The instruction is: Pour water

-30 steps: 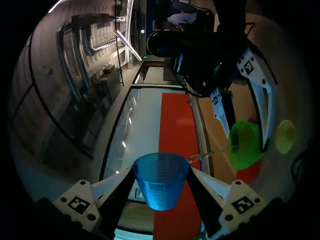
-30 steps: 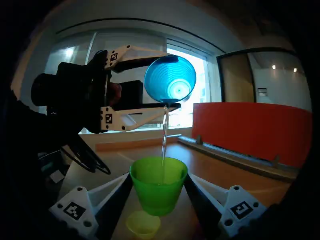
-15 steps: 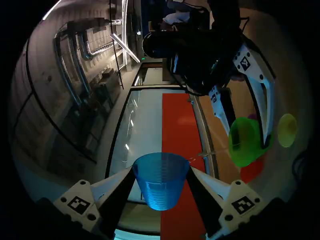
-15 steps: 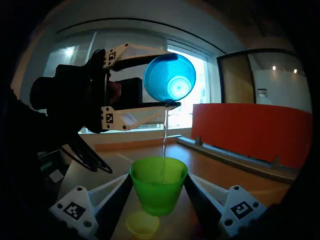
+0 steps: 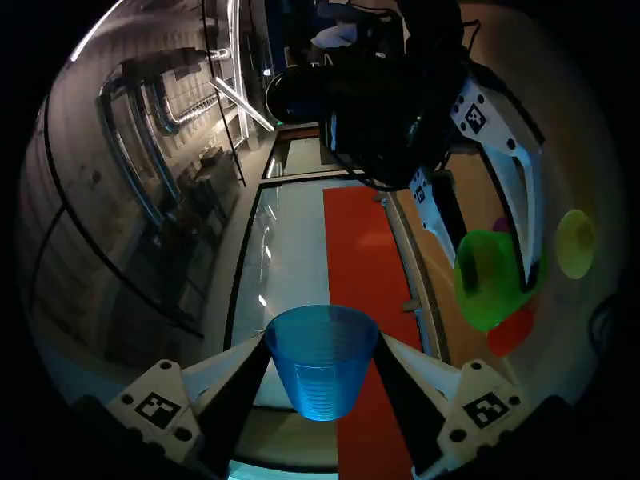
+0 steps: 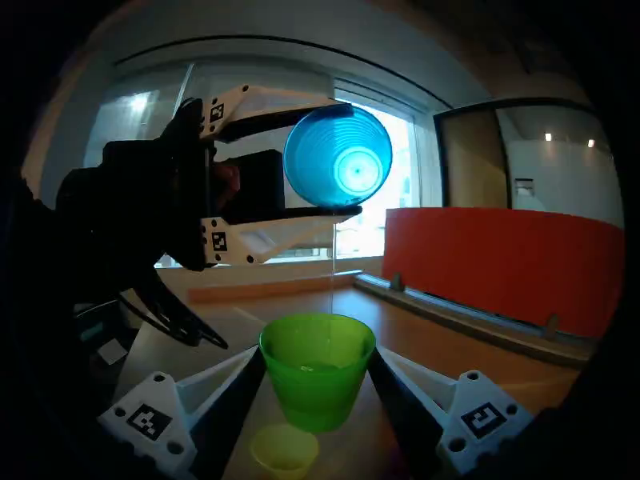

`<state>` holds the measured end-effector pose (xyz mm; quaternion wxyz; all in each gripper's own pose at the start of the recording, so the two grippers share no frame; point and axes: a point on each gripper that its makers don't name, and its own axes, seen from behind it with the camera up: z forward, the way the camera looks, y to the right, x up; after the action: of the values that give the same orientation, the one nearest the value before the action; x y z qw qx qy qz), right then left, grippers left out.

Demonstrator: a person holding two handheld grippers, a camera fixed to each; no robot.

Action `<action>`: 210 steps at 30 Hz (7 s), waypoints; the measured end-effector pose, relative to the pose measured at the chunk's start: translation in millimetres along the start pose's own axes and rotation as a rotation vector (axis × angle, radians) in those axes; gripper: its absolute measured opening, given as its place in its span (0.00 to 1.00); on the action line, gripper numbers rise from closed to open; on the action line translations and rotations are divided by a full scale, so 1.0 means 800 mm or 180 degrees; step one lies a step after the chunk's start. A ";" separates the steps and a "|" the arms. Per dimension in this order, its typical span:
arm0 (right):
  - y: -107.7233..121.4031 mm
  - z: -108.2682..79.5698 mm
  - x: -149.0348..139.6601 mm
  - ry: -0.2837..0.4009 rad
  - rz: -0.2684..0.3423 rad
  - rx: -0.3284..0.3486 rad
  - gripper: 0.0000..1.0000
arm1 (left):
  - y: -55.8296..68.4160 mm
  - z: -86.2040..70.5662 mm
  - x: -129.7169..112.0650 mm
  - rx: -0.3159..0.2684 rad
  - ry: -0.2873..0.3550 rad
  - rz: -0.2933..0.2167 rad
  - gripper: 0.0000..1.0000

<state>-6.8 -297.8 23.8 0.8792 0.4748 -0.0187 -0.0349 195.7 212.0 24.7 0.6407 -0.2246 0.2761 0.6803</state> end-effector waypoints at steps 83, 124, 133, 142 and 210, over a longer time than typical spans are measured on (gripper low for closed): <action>-0.002 -0.025 0.023 0.0140 -0.0069 -0.0102 0.89 | 0.020 -0.002 -0.071 -0.0011 -0.0060 -0.4627 0.86; 0.029 -0.085 -0.023 -0.0384 -0.0074 -0.0268 0.89 | 0.193 -0.028 -0.079 -0.0705 -0.0772 -0.4891 0.88; 0.029 -0.101 -0.059 -0.0650 -0.0042 -0.0225 0.89 | 0.241 -0.037 -0.077 -0.0950 -0.1005 -0.4760 0.88; 0.024 -0.107 -0.094 -0.0928 0.0011 -0.0146 0.90 | 0.284 -0.047 -0.069 -0.1223 -0.1166 -0.4626 0.88; 0.029 -0.114 -0.201 -0.1767 0.0022 0.0016 0.90 | 0.438 -0.086 -0.057 -0.2006 -0.1697 -0.4815 0.88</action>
<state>-160.3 -196.4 -7.0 0.8394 0.4492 -0.2606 -0.1607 -153.2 122.8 33.9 0.8730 -0.3482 -0.3090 0.1455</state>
